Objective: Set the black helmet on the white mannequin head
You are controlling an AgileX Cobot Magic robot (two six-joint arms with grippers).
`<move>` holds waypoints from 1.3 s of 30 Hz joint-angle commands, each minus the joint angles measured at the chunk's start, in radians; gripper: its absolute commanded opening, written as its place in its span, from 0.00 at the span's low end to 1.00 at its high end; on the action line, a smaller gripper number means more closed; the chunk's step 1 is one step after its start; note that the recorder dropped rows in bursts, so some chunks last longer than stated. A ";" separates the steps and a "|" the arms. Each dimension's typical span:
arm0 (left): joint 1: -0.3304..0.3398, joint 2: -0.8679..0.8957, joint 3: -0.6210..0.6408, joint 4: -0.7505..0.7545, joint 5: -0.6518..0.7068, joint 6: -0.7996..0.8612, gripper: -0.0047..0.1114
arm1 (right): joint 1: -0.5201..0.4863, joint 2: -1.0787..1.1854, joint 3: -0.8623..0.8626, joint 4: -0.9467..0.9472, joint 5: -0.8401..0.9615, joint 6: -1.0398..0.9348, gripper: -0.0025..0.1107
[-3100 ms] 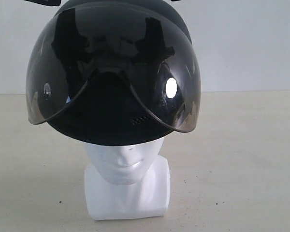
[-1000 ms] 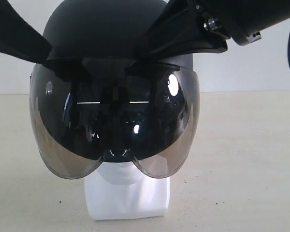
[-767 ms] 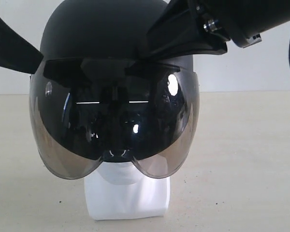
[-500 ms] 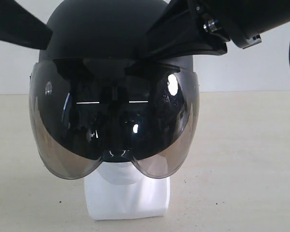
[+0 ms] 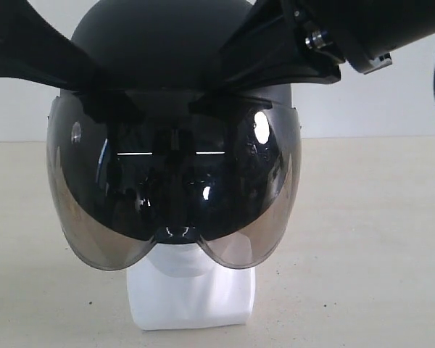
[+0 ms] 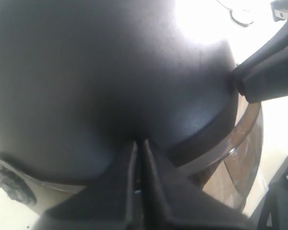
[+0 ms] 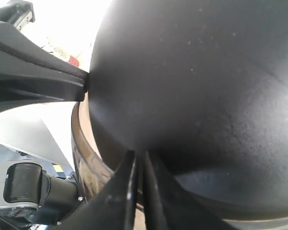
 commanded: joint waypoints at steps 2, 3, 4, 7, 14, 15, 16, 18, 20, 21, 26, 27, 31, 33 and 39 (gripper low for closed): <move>-0.001 0.001 0.014 -0.010 0.066 0.011 0.08 | 0.001 0.016 0.020 -0.055 0.047 -0.003 0.08; -0.001 0.001 0.014 -0.010 0.071 0.011 0.08 | 0.001 0.016 0.020 -0.055 0.049 -0.003 0.08; -0.001 0.001 0.015 -0.010 0.073 0.011 0.08 | 0.001 0.016 0.020 -0.055 0.051 -0.003 0.08; -0.001 -0.003 0.017 -0.015 0.073 0.011 0.08 | 0.001 0.016 0.020 -0.058 0.061 -0.001 0.08; -0.001 -0.012 0.017 -0.018 0.088 0.009 0.08 | 0.001 0.016 0.020 -0.076 0.076 0.021 0.08; -0.001 -0.012 0.017 -0.018 0.090 0.009 0.08 | 0.001 0.016 0.020 -0.076 0.078 0.023 0.08; -0.001 -0.012 0.017 -0.018 0.094 0.009 0.08 | 0.001 0.016 0.029 -0.074 0.073 0.023 0.08; -0.001 -0.012 0.017 -0.018 0.103 0.009 0.08 | 0.001 0.016 0.044 -0.071 0.070 0.023 0.08; -0.001 -0.012 0.017 -0.018 0.113 0.009 0.08 | 0.001 0.016 0.067 -0.069 0.059 0.023 0.08; -0.001 -0.012 0.019 -0.018 0.115 0.009 0.08 | 0.001 0.016 0.075 -0.067 0.052 0.023 0.08; -0.001 -0.014 0.046 -0.018 0.111 0.009 0.08 | 0.001 0.013 0.081 -0.063 0.034 0.021 0.08; -0.001 -0.014 0.055 -0.018 0.111 0.009 0.08 | 0.001 0.013 0.081 -0.063 0.036 0.021 0.08; -0.001 -0.019 0.076 -0.018 0.107 0.007 0.08 | 0.001 0.013 0.081 -0.063 0.038 0.019 0.08; -0.001 -0.024 0.078 -0.018 0.101 0.007 0.08 | 0.001 0.013 0.081 -0.063 0.038 0.019 0.08; -0.001 -0.039 0.096 -0.018 0.105 0.004 0.08 | 0.001 0.013 0.086 -0.071 0.044 0.019 0.08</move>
